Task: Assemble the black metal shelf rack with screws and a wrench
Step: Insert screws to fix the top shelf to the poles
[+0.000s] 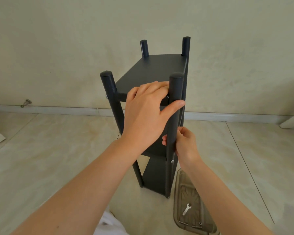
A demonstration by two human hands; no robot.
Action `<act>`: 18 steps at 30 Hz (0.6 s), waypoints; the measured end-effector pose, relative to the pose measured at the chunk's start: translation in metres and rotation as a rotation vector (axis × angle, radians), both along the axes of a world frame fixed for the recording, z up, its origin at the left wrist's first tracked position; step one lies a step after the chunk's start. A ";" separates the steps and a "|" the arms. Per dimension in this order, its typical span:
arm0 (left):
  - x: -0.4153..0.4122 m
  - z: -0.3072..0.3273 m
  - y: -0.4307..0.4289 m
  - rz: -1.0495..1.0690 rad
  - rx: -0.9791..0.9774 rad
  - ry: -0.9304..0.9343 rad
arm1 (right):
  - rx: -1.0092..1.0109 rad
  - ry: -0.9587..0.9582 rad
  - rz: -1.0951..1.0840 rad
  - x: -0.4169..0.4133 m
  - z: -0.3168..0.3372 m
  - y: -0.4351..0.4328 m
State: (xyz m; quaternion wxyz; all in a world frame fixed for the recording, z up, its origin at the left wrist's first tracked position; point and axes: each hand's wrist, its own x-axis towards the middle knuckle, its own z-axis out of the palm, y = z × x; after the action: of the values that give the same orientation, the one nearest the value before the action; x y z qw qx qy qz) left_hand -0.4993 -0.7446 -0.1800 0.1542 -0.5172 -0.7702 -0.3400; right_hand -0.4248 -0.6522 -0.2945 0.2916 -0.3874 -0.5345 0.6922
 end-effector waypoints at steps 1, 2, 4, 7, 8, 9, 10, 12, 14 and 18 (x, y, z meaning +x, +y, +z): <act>-0.006 0.001 -0.002 0.009 0.000 -0.018 | -0.001 -0.023 0.010 -0.006 0.003 0.000; -0.013 0.003 -0.004 0.015 0.002 -0.037 | -0.005 -0.044 0.023 -0.012 0.005 -0.001; -0.027 0.007 -0.010 0.007 0.011 -0.084 | -0.023 -0.066 0.051 -0.026 0.010 -0.002; -0.047 0.013 -0.021 -0.022 0.037 -0.186 | 0.009 -0.078 0.093 -0.045 0.012 -0.005; -0.053 0.015 -0.025 -0.031 0.050 -0.224 | 0.026 -0.077 0.102 -0.052 0.013 -0.007; -0.059 0.017 -0.029 -0.035 0.063 -0.258 | 0.052 -0.081 0.107 -0.058 0.013 -0.008; -0.063 0.019 -0.033 -0.034 0.072 -0.285 | 0.078 -0.089 0.109 -0.064 0.014 -0.009; -0.069 0.022 -0.041 -0.024 0.077 -0.329 | 0.098 -0.094 0.115 -0.072 0.016 -0.012; -0.072 0.022 -0.046 -0.011 0.086 -0.352 | 0.100 -0.090 0.121 -0.077 0.018 -0.015; -0.072 0.020 -0.055 0.015 0.141 -0.388 | 0.114 -0.089 0.144 -0.080 0.021 -0.019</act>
State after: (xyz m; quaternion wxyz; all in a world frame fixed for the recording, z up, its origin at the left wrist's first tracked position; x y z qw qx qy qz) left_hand -0.5709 -0.7998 -0.1599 0.0414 -0.4241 -0.7636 -0.4851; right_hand -0.5050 -0.6716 -0.2735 0.2385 -0.3613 -0.6119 0.6620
